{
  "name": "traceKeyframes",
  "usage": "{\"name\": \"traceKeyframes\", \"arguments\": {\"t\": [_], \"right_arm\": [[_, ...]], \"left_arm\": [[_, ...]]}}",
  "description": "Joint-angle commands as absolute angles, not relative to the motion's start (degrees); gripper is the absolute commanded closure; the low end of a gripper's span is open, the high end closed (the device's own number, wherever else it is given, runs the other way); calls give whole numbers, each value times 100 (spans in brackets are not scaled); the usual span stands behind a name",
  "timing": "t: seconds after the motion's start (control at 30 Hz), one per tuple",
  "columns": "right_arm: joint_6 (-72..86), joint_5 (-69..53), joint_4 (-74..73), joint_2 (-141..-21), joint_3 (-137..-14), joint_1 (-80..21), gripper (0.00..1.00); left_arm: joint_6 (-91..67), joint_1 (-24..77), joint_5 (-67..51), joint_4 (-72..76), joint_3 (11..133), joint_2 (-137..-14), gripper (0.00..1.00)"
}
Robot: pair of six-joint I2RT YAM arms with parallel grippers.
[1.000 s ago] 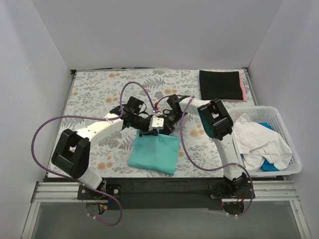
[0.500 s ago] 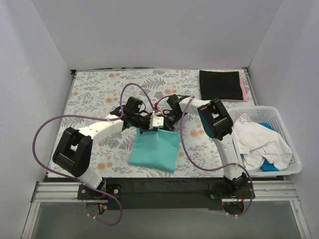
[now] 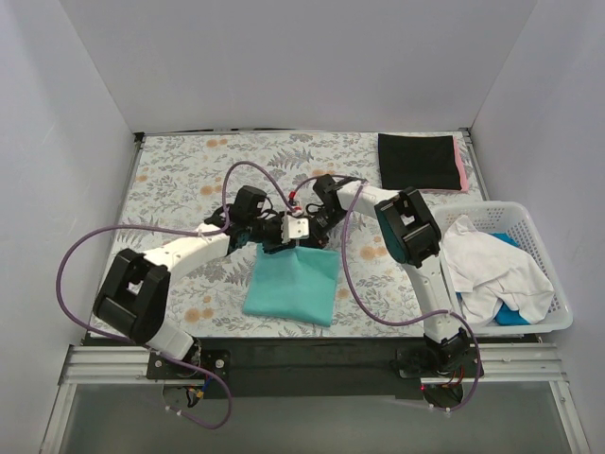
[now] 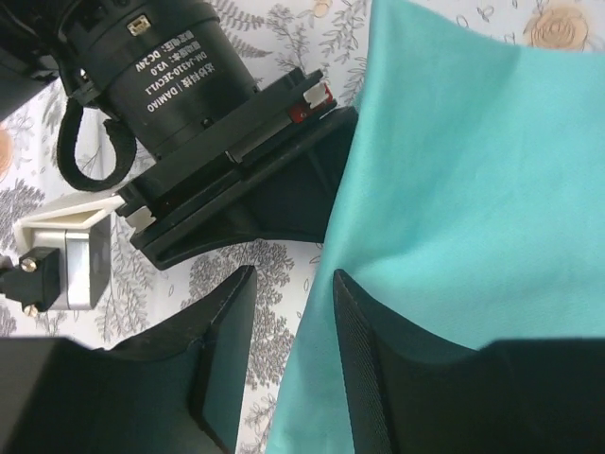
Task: Fold and stack the t-shirts
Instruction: Fold the tshirt
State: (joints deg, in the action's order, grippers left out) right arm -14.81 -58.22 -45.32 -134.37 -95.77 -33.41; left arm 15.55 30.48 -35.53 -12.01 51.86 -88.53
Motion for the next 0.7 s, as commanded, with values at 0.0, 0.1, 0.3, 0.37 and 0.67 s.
{"name": "traceKeyframes", "arguments": {"t": [0.0, 0.1, 0.3, 0.37, 0.67], "right_arm": [[-1801, -4634, -4430, -13079, -10062, -3366, 62], [-1968, -4055, -4579, -12903, -10440, -3331, 54], [-2460, -3016, -4807, -12630, -11223, -3112, 36], [-2557, -2831, -4869, -12551, -11311, -2971, 32], [-1865, -4479, -5080, -10849, -9619, -2865, 35]], "left_arm": [[1056, 2962, -3287, -1395, 5308, -8192, 62], [310, 2795, -3305, -1756, 5361, -7911, 59], [-1193, 2102, -3734, -2599, 5756, -7979, 51], [-1510, 1855, -3945, -2846, 6037, -8147, 50], [-3636, 1626, -6255, -3420, 6092, -8605, 45]]}}
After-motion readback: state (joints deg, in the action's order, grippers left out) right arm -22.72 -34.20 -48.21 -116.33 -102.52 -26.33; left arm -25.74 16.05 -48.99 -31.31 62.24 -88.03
